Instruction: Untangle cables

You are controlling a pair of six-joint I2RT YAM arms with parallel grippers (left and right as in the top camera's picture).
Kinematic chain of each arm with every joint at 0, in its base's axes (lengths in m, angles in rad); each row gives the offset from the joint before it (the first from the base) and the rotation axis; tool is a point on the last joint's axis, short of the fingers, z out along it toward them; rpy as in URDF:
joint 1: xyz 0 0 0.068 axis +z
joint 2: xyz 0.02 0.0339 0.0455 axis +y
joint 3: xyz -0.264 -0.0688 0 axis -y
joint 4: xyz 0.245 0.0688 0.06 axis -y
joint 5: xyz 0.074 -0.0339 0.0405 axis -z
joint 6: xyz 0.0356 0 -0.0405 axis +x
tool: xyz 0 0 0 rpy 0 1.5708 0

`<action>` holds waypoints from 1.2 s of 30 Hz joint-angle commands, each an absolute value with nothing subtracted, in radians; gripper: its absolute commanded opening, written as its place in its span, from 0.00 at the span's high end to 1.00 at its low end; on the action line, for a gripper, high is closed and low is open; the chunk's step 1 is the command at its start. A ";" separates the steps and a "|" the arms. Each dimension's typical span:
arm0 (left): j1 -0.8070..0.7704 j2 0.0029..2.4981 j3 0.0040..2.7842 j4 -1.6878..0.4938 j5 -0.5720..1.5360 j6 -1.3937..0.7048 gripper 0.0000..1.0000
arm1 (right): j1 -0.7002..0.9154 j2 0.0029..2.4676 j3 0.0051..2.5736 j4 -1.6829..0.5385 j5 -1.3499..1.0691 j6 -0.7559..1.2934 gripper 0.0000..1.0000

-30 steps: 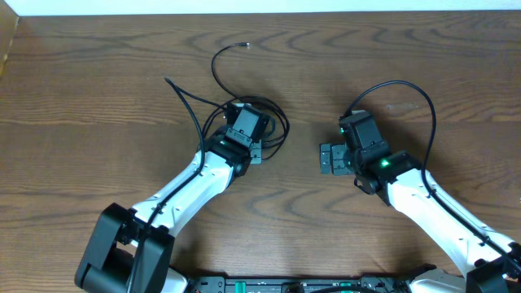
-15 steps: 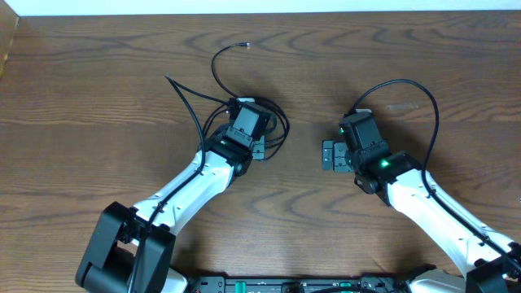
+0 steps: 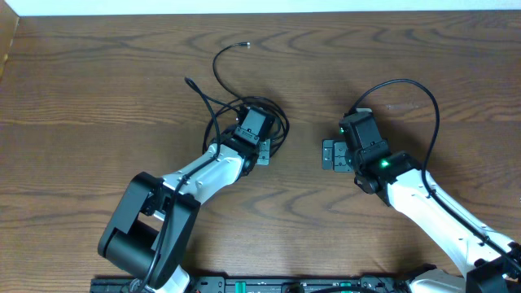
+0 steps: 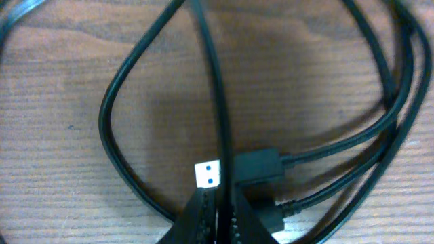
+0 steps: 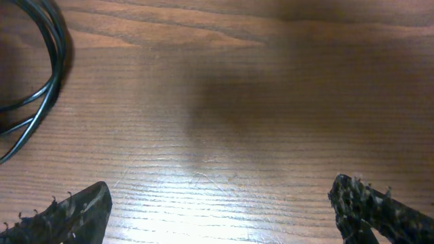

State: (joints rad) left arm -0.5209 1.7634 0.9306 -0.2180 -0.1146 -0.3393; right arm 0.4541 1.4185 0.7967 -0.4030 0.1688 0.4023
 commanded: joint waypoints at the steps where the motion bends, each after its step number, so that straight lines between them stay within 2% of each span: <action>1: -0.521 1.748 0.931 -0.211 -0.116 -0.334 0.92 | 0.460 1.420 0.789 -0.403 0.185 0.415 0.01; 5: -0.521 1.723 0.932 -0.220 -0.116 -0.334 0.92 | 0.460 1.421 0.788 -0.405 0.195 0.422 0.01; 10: -0.521 1.619 0.931 -0.253 -0.116 -0.334 0.92 | 0.460 1.420 0.735 -0.403 0.339 0.599 0.01; 23: -0.521 1.096 0.947 -0.197 -0.115 -0.336 0.92 | 0.456 1.420 0.646 -0.291 0.300 0.611 0.01; 26: -0.521 1.007 0.947 -0.193 -0.116 -0.339 0.92 | 0.458 1.420 0.646 -0.270 0.255 0.539 0.01; 32: -0.520 0.912 0.947 -0.196 -0.192 -0.338 0.92 | 0.458 1.420 0.646 -0.162 0.009 0.320 0.01; 36: -0.520 0.907 0.947 -0.196 -0.200 -0.338 0.91 | 0.458 1.420 0.646 -0.099 -0.304 0.074 0.01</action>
State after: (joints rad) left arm -0.5209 0.9092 0.9298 -0.1986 -0.1635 -0.3401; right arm 0.4541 1.4185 0.6510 -0.1246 -0.0090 0.3168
